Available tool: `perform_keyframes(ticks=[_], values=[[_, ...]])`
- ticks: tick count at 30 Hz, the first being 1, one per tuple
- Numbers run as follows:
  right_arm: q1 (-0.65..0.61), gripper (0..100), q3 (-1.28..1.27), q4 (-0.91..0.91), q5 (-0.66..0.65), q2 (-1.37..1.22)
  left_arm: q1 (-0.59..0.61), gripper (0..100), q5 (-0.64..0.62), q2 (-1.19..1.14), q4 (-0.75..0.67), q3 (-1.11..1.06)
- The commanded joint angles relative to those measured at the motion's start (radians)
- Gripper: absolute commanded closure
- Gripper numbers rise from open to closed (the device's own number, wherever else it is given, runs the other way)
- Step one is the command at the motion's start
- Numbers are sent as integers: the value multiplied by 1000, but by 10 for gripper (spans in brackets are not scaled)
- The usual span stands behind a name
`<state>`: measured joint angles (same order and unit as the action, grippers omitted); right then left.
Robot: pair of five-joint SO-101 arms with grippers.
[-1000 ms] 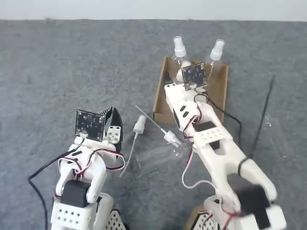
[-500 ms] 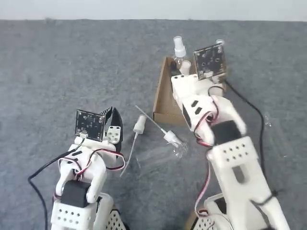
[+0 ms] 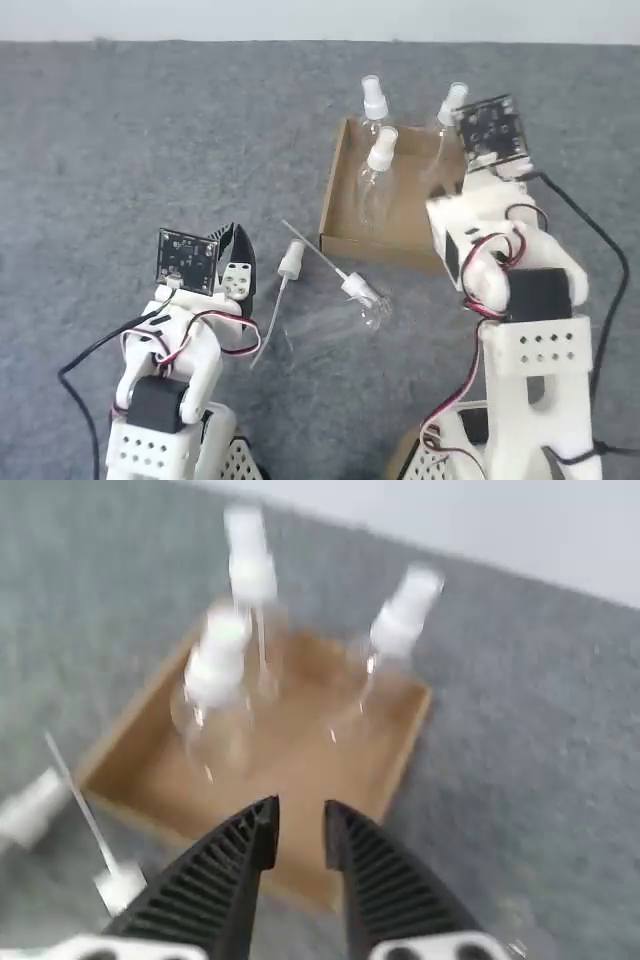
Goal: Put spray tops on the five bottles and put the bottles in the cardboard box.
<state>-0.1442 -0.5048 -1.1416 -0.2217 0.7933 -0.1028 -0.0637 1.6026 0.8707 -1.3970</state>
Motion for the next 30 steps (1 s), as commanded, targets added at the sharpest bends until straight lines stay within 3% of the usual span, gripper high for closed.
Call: perform_keyframes(ticks=[1, 7, 10, 14, 30], values=[[116, 800, 74, -173, -229, 38, 3, 988, 2, 6, -26, 15], [415, 786, 74, -222, -361, -36, 3, 988, 2, 6, -26, 15], [501, 786, 75, -209, -434, -153, 3, 988, 2, 6, -25, 15], [542, 780, 115, -182, -502, -349, 6, 988, 2, 6, -25, 15], [582, 747, 471, -50, -486, -1006, 3, 988, 5, 6, -6, 16]])
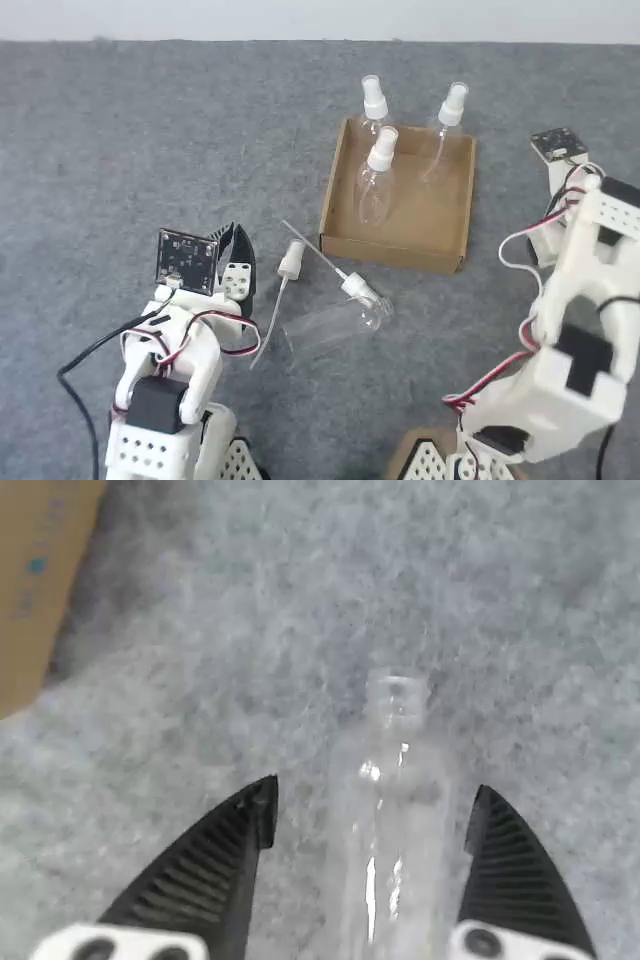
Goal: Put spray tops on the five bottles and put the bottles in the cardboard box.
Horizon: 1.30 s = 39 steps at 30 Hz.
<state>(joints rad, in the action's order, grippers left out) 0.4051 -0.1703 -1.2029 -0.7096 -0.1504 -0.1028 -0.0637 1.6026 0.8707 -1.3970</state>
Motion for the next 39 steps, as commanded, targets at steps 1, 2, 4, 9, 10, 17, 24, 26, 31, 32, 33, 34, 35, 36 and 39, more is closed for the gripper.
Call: perform_keyframes(ticks=[1, 2, 4, 9, 10, 17, 24, 26, 31, 32, 33, 34, 35, 36, 39], values=[[38, 747, 157, 10, -2, -88, 3, 988, 6, 6, -6, 16], [45, 747, 172, 8, -5, -114, 3, 988, 6, 6, -6, 16], [64, 747, 189, 15, -5, -157, 3, 988, 6, 6, -6, 16], [79, 749, 207, 16, -38, -232, 3, 988, 6, 6, -6, 16], [81, 749, 207, 15, -49, -245, 3, 988, 6, 6, -6, 16], [97, 935, 206, 10, -64, -289, 11, 988, 8, -46, 77, 122], [97, 993, 192, -50, -69, -282, 11, 986, 83, -468, 110, 375], [104, 993, 190, -56, -69, -282, 3, 983, 87, -626, 115, 432], [130, 993, 180, -70, -71, -259, 2, 887, 180, -962, 109, 547], [130, 993, 161, -73, -71, -243, 2, 861, 195, -1022, 109, 573], [128, 993, 137, -74, -71, -220, 0, 842, 207, -1079, 109, 599], [125, 993, 103, -70, -69, -188, 0, 829, 219, -1134, 109, 628], [124, 993, 63, -59, -69, -154, 0, 826, 226, -1186, 109, 659], [122, 993, 25, -42, -64, -117, 0, 828, 229, -1235, 109, 685], [113, 993, -109, 38, -61, 2, 0, 828, 233, -1367, 109, 748]])
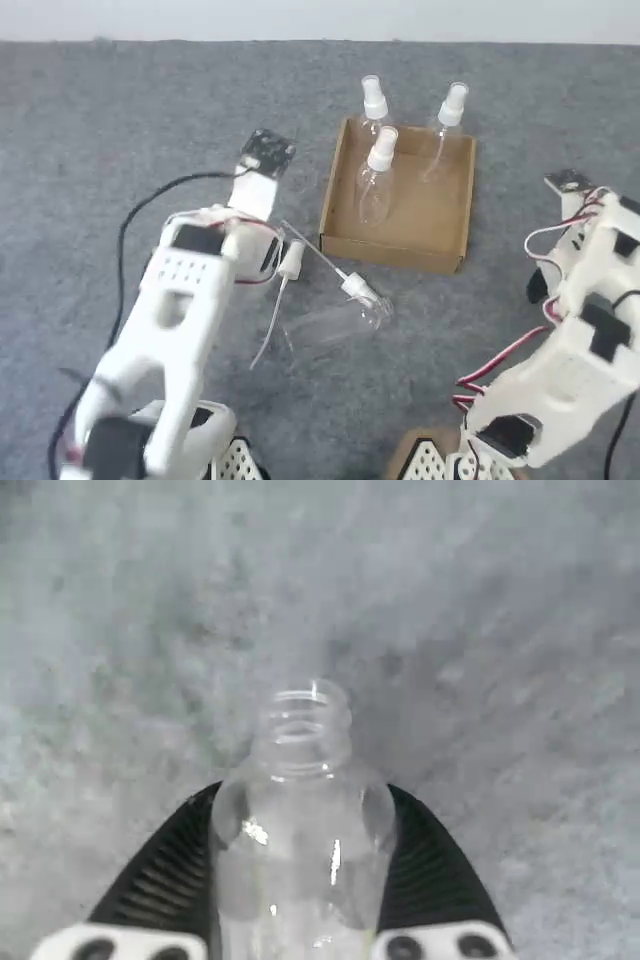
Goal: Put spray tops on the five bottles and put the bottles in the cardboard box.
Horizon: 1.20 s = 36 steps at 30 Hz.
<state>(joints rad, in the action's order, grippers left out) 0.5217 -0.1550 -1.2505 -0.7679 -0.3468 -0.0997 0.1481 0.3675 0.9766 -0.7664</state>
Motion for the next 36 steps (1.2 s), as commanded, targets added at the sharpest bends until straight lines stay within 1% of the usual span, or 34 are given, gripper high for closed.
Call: perform_keyframes(ticks=[1, 4, 9, 12, 16, 18, 22, 25, 27, 29, 34, 36], values=[[-10, 993, -167, 102, -3, 228, -6, 828, 21, -169, 3, 136], [-19, 993, -264, 143, -3, 297, -38, 832, 20, -264, 3, 177], [-18, 993, -307, 153, -3, 309, -112, 853, 9, -362, 2, 234], [-5, 993, -316, 156, -3, 309, -115, 853, -15, -414, -21, 252], [-2, 993, -316, 153, -8, 309, -95, 858, -17, -489, -89, 260], [-2, 993, -322, 156, -9, 309, -81, 865, -17, -506, -97, 268], [-2, 992, -322, 154, -9, 309, -43, 889, -15, -509, -98, 274], [-2, 992, -322, 148, -9, 309, -29, 942, -12, -508, -95, 268], [-1, 991, -322, 148, -6, 309, -18, 976, -12, -503, -55, 277], [10, 991, -322, 148, -5, 309, -9, 991, -15, -491, -12, 292], [15, 983, -322, 148, -5, 309, 9, 991, -18, -330, 63, 268], [15, 931, -322, 147, -5, 309, 29, 991, -18, -226, 101, 243]])
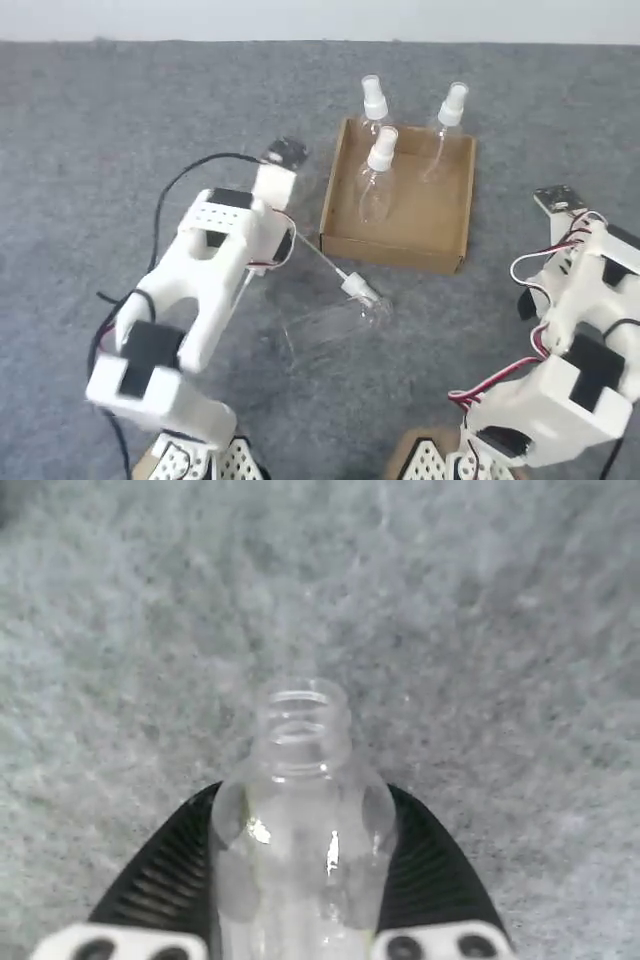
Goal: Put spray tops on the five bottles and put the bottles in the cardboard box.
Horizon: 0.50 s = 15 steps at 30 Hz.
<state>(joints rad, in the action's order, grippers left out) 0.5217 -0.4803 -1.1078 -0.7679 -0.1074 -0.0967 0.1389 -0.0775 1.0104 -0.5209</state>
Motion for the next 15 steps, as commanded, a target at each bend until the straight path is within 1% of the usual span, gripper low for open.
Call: perform_keyframes(ticks=[1, 4, 7, 12, 15], values=[[13, 898, 3, 4, -5, 70, 34, 991, -9, 272, 84, -16], [10, 824, 3, 4, -11, 70, 51, 991, -9, 399, 132, -50], [7, 822, 11, 5, -11, 71, 54, 991, -9, 496, 160, -90], [-18, 816, 15, 4, -12, 71, 44, 991, -11, 597, 152, -189], [-35, 793, 15, 2, -12, 71, 51, 991, -11, 628, 110, -254]])
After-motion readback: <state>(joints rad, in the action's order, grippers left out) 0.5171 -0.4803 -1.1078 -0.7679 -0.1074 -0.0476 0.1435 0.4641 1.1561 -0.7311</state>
